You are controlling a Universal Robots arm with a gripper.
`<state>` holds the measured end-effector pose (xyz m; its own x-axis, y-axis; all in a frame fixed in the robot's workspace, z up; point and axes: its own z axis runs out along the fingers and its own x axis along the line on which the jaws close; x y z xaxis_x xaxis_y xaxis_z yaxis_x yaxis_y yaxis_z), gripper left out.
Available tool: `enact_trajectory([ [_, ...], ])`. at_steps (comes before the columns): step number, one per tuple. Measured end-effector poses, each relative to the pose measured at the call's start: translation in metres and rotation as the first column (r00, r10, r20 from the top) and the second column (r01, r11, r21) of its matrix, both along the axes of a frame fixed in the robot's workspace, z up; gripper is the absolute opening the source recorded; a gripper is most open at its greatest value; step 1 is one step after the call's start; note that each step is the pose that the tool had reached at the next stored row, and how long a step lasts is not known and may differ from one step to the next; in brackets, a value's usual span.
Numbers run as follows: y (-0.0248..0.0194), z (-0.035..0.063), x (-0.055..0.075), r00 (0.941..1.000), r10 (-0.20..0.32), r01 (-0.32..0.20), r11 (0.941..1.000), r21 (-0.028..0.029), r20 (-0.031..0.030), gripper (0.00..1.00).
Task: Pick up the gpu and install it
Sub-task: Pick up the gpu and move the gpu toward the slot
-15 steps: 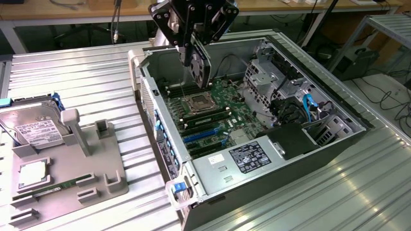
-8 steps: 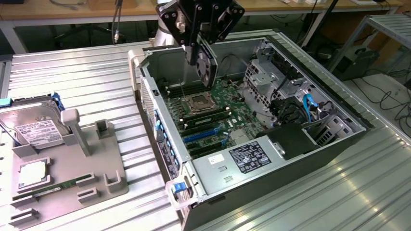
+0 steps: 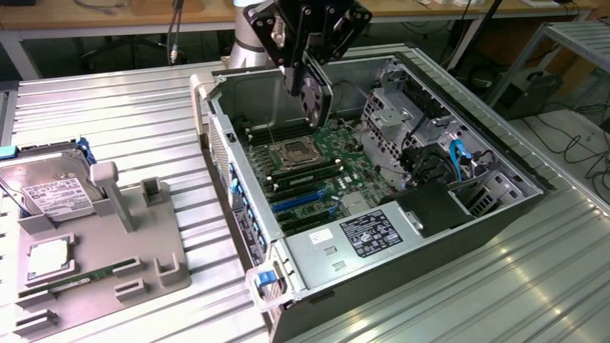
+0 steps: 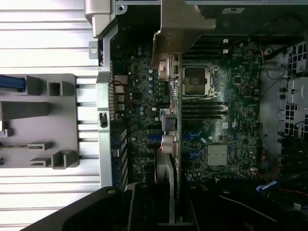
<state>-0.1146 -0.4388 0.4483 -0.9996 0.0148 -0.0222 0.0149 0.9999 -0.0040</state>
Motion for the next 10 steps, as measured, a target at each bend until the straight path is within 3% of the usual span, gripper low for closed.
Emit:
enact_trajectory([
  [10, 0.0, 0.0, 0.014, 1.0, 0.0, 0.0, 1.0, -0.0003, 0.0, 0.28],
])
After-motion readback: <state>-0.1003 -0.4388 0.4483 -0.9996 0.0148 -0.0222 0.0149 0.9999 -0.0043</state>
